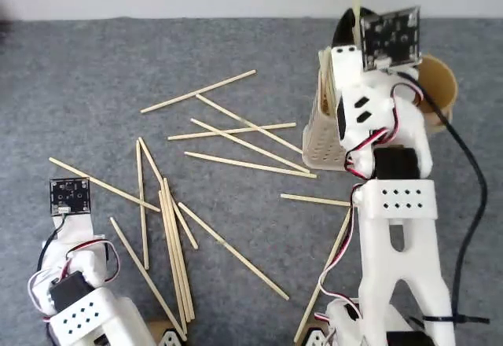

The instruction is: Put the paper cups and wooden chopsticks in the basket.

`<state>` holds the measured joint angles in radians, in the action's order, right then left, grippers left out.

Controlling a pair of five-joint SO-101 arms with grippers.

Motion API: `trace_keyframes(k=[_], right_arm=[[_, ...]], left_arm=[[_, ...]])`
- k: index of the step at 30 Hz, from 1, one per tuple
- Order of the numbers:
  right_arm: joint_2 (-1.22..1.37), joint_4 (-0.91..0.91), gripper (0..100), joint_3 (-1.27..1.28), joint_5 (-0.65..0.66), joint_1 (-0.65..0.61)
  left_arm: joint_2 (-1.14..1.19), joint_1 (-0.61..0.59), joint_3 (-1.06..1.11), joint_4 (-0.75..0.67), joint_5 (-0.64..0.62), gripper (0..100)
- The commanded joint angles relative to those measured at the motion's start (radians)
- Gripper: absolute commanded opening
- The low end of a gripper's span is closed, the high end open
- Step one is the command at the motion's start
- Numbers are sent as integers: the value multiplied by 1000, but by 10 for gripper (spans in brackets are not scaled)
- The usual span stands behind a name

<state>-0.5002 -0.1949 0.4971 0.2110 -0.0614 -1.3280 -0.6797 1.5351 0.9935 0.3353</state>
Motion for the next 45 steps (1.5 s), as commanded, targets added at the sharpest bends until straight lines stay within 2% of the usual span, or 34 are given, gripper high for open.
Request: trace_keyframes(k=[1,5,7,20,24,28,36,39,45], right_arm=[[-30,31,16,29,2,15],[-42,-16,138,14,2,12],[-56,-16,167,8,-9,10],[-85,-21,97,6,-46,13],[-125,-170,120,-17,-49,-2],[-196,-446,126,-49,-49,-84],[-245,-900,126,-48,-48,-335],[-236,-981,127,-18,-49,-433],[-127,-992,127,95,-58,-618]], left_arm=[[-12,9,-10,-20,5,95],[-12,9,-10,-20,5,95],[-12,9,-10,-20,5,95],[-12,9,-8,-20,5,95],[-12,9,-8,-20,5,95],[-12,9,-8,-21,5,95],[-12,35,-7,-21,5,95],[-12,35,-7,-21,5,95],[-12,35,-7,-20,5,95]])
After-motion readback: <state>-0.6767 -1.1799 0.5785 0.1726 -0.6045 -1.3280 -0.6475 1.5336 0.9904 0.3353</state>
